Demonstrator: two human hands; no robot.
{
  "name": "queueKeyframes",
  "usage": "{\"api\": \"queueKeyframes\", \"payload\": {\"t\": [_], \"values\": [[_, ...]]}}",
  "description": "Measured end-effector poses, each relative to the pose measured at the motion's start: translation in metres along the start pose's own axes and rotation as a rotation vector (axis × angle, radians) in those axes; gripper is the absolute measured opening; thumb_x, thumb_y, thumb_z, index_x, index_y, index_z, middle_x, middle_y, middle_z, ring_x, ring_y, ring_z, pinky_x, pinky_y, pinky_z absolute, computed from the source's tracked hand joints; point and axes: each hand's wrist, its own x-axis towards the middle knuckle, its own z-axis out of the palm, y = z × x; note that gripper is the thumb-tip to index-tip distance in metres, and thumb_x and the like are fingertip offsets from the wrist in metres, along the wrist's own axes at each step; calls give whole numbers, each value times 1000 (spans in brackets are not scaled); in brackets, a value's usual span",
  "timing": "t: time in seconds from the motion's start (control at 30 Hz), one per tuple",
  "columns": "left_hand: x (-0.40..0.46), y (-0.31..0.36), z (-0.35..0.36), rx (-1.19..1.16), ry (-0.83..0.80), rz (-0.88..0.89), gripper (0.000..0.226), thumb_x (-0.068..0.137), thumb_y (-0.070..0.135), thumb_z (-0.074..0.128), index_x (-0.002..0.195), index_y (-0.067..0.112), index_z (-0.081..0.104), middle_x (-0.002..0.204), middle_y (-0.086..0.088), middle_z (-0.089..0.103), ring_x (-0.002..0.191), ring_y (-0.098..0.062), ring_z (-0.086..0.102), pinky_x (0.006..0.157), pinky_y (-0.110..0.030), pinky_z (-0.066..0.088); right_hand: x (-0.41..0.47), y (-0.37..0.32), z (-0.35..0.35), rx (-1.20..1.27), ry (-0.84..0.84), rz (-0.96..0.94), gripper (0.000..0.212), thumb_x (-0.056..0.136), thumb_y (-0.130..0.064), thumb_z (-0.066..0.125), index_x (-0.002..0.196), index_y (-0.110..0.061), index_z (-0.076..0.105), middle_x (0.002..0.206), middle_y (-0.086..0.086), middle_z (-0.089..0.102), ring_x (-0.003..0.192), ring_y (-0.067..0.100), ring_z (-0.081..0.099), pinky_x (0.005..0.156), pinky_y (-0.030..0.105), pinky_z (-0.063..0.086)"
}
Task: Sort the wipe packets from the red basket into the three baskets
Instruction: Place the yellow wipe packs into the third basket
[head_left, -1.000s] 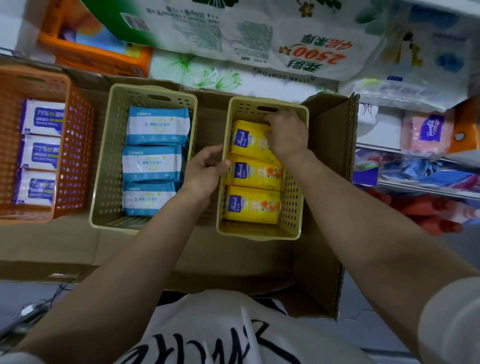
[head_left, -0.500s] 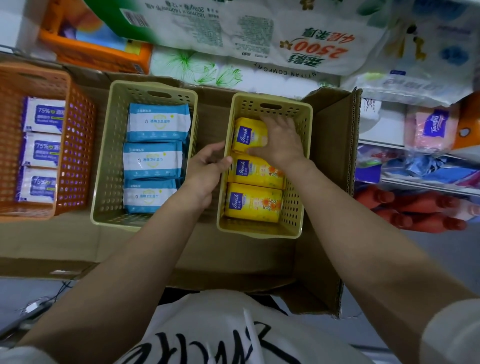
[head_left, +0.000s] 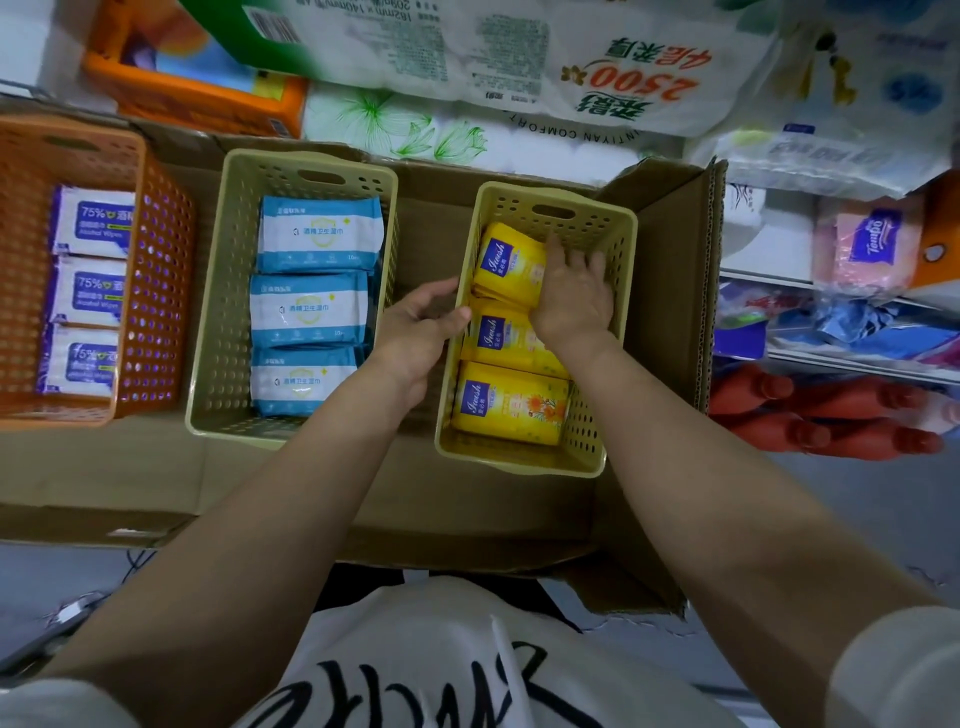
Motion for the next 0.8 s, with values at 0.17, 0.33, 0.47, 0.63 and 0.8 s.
{"api": "queueKeyframes", "payload": {"t": [0.17,0.33,0.47,0.63,0.8], "values": [[-4,-3,-1,-33,10,11,37,93,12,64,127,28,63,122,0,67,110,-18,66,94,-46,55,0,5,7,6,177,-183,75,83,-7,66,149,-25,36,142,3,48,130,30,33,98,44,42],[-5,-3,0,-13,31,3,38,93,14,65,126,31,63,123,1,66,110,-18,66,95,-48,55,5,10,15,140,184,-208,76,86,3,60,152,-25,33,157,1,34,143,29,24,113,44,33],[-5,-4,1,-6,47,7,39,93,14,64,128,31,62,122,3,66,109,-16,65,94,-45,55,3,9,12,298,110,-181,75,87,-8,66,153,-23,33,160,4,28,148,30,14,120,43,21],[-4,-6,2,-20,67,4,37,92,17,67,124,35,64,122,1,67,107,-19,68,89,-47,58,-1,-1,16,619,143,-68,59,87,-38,72,142,-27,52,159,4,30,148,26,17,119,38,18],[-4,-6,5,-6,91,14,36,92,17,67,121,38,63,122,0,66,105,-19,68,87,-46,58,4,-5,19,537,165,-43,53,85,-38,73,135,-30,56,155,4,35,144,27,25,115,38,25]]}}
